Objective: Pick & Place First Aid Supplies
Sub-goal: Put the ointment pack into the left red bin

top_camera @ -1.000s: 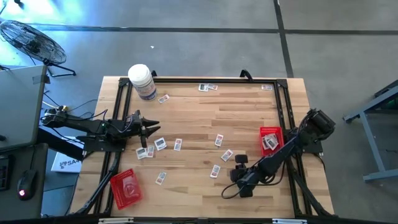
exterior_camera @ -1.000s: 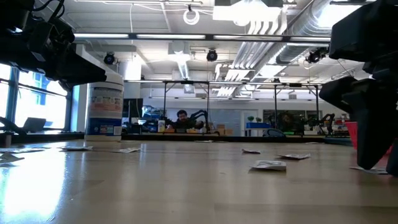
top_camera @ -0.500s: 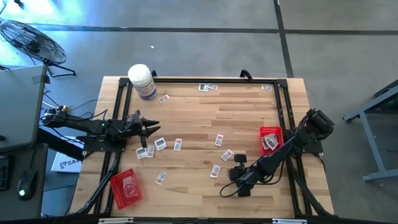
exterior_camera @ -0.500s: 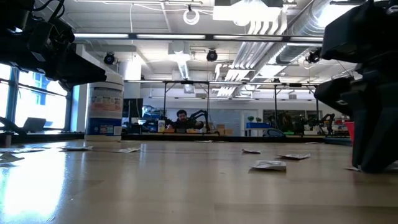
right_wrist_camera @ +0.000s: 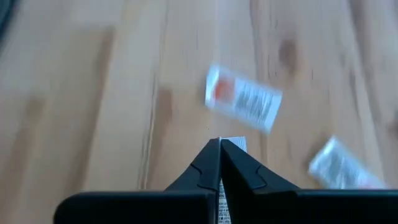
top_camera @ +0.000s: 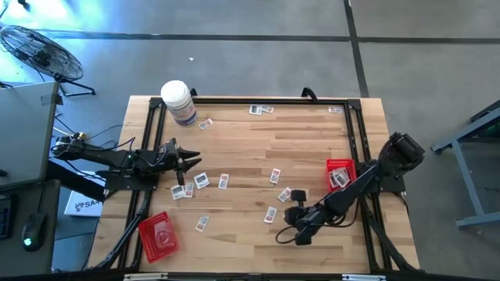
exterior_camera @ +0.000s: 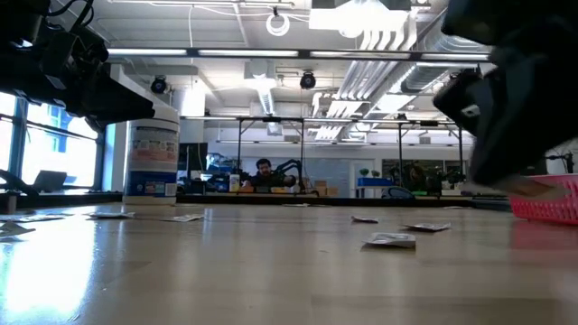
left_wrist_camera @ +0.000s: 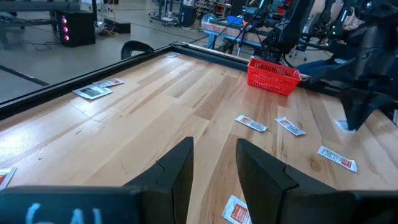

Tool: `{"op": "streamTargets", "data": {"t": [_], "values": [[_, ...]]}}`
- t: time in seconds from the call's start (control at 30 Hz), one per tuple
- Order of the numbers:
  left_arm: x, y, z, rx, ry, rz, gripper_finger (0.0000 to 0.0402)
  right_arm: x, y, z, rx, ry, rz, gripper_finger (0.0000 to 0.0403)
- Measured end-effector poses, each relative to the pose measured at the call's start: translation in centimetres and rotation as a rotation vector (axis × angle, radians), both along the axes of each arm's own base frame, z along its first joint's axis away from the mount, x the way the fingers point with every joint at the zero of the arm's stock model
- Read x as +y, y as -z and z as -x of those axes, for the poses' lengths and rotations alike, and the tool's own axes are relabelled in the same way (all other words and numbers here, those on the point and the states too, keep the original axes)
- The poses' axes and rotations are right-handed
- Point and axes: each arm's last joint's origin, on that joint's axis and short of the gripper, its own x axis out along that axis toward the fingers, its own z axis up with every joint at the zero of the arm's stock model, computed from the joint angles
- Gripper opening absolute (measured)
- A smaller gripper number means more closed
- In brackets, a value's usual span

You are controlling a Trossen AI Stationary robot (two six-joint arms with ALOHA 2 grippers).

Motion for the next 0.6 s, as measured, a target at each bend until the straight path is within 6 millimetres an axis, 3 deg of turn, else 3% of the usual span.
{"op": "streamTargets", "data": {"t": [0.27, 0.6], "values": [[0.0, 0.0, 0.0, 0.0, 0.0, 0.0, 0.0119, -1.6, -2.6, -3.5, -0.303, -0.025, -0.045, 0.0002], [0.1, -0.9, -0.1, -0.099, -0.043, 0.014, 0.0119, -7.4, -5.6, -7.4, -0.625, -0.03, -0.038, 0.0002]]}}
